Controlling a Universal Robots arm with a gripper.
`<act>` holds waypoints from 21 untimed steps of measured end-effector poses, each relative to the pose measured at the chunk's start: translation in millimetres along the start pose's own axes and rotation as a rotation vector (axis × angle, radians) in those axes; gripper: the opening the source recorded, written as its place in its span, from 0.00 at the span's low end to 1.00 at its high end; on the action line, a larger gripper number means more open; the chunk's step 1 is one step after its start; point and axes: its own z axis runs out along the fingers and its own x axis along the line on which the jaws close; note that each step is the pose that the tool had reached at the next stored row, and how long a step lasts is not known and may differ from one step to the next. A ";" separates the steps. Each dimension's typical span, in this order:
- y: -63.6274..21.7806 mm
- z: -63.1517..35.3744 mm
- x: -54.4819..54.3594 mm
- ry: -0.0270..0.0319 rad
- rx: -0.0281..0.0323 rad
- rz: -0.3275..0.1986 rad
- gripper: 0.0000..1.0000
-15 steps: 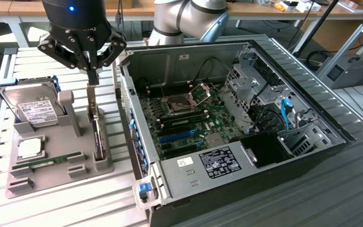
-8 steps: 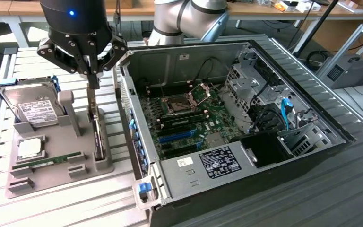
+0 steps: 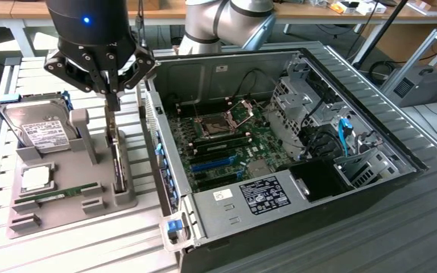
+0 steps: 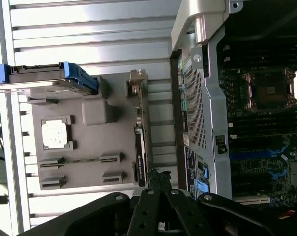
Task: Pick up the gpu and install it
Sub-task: 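Reach for the gpu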
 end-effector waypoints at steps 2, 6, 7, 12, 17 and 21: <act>-1.6 0.0 0.2 0.0000 -0.0001 0.000 0.11; -3.2 -0.2 3.3 0.0000 0.0000 -0.001 0.11; -3.4 -0.2 5.0 0.0000 0.0000 -0.001 0.11; -5.2 -0.3 11.1 0.0000 -0.0001 -0.001 0.11; -13.2 -0.6 10.6 0.0001 0.0002 0.000 0.11; -17.5 -0.7 10.3 0.0000 0.0002 0.000 0.11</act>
